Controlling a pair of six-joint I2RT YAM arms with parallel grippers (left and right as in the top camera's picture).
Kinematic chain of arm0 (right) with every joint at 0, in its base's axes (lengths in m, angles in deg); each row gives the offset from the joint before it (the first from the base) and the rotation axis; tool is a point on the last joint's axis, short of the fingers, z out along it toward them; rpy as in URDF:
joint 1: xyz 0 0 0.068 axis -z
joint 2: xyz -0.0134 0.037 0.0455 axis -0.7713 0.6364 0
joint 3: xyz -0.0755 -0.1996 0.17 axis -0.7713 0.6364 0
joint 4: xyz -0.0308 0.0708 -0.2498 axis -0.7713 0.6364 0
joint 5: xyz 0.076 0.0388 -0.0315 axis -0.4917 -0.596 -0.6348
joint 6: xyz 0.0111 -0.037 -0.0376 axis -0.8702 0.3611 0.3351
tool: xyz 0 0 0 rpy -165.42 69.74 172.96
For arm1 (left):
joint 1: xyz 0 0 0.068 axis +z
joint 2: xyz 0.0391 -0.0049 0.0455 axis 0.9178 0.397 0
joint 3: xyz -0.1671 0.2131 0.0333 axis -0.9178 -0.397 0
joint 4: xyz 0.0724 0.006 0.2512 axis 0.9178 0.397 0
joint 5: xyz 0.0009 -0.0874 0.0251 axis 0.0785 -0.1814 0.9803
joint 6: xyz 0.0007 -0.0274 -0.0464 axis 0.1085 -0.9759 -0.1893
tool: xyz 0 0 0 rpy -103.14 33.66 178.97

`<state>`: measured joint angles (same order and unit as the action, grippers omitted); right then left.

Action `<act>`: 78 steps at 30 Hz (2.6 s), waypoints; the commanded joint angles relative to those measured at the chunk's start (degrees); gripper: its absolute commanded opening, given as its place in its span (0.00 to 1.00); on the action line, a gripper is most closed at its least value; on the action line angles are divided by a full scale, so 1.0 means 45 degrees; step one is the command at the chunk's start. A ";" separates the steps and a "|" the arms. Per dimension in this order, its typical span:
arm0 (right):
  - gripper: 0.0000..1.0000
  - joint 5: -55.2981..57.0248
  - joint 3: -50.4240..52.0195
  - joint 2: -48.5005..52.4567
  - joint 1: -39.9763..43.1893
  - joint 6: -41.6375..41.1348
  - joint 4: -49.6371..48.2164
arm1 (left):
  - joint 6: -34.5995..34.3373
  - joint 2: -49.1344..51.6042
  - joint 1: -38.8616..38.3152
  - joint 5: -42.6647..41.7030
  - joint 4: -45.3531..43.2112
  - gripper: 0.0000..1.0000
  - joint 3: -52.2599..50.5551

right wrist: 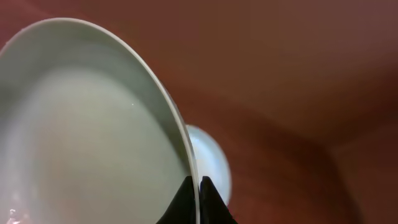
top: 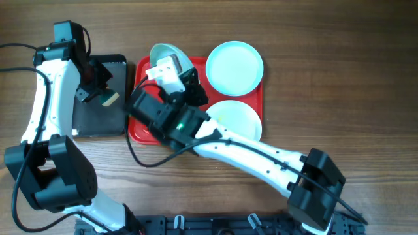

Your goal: Clean dirty plates on tray and stack at the side

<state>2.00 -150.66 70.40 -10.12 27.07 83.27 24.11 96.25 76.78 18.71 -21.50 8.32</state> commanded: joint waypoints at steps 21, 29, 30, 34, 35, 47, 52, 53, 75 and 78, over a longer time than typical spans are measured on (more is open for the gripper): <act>0.04 0.0015 0.0000 0.0019 -0.0126 0.1345 -0.0029 | -0.0165 0.0146 0.0015 -0.0151 -0.0087 0.04 -0.0087; 0.04 -0.8014 0.0000 -0.1370 0.1700 -0.0845 0.1559 | -0.0160 0.0146 0.0015 -0.0151 -0.0092 0.04 -0.0087; 0.04 -0.8884 0.0000 -0.1564 0.2084 -0.0903 0.1627 | -0.0165 0.0146 0.0015 -0.0151 -0.0097 0.04 -0.0087; 0.04 -1.3124 0.0000 -0.2526 0.4760 -0.0971 0.2191 | -0.0151 0.0146 0.0015 -0.0151 -0.0097 0.04 -0.0087; 0.04 -1.3998 0.0000 -0.2720 0.5537 -0.0971 0.2404 | -0.0126 0.0146 0.0015 -0.0151 -0.0097 0.04 -0.0087; 0.04 -1.6704 0.0855 -0.3157 1.3877 -0.0544 0.4930 | -0.0131 0.0146 0.0015 -0.0151 -0.0228 0.04 -0.0087; 0.04 -1.6718 0.2710 -0.3157 1.6145 -0.0316 0.4269 | -0.0126 0.0146 0.0015 -0.0151 -0.0233 0.04 -0.0087; 0.04 -1.6752 0.3152 -0.3157 1.6480 -0.0306 0.4036 | -0.0126 0.0146 0.0015 -0.0151 -0.0233 0.04 -0.0087; 0.33 -1.7442 0.7946 -0.3181 1.7223 -0.0413 -0.0219 | -0.0131 0.0146 0.0015 -0.0155 -0.0243 0.04 -0.0087; 0.29 -1.8462 0.7145 -0.3381 1.7218 -0.0369 0.0971 | -0.0126 0.0146 0.0015 -0.0151 -0.0243 0.04 -0.0087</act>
<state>-74.98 -114.42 57.09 67.67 25.06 85.28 24.11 96.36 76.78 18.32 -22.38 8.19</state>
